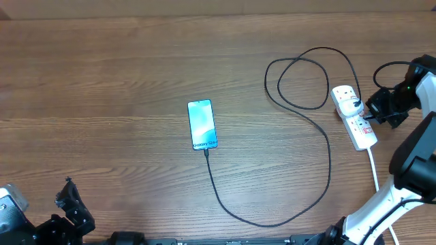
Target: Plug charger to phone and switch on socket
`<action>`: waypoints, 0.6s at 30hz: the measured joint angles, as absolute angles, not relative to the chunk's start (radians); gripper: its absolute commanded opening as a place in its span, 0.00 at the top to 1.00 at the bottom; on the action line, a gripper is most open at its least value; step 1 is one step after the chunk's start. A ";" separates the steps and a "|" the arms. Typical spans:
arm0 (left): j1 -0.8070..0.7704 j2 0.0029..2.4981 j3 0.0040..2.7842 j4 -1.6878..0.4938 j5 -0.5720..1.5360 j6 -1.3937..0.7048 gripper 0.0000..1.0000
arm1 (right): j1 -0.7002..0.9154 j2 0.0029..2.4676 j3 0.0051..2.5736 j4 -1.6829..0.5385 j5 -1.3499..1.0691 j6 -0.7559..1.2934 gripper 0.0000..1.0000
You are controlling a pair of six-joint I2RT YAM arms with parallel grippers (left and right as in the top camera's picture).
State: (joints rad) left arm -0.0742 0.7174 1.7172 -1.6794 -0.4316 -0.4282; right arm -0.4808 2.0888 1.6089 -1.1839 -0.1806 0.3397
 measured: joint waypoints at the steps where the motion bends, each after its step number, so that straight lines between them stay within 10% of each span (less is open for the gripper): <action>1: -0.074 0.717 1.718 -1.679 -0.432 -0.428 0.00 | -0.477 2.090 1.609 -1.178 -0.184 0.340 0.96; 18: -0.074 0.717 1.718 -1.679 -0.432 -0.428 0.00 | -0.465 2.090 1.610 -1.125 -0.197 0.345 0.96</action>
State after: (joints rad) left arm -0.0742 0.7174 1.7176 -1.6794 -0.4316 -0.4282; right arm -0.4652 2.0903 1.6100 -1.1252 -0.1974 0.3447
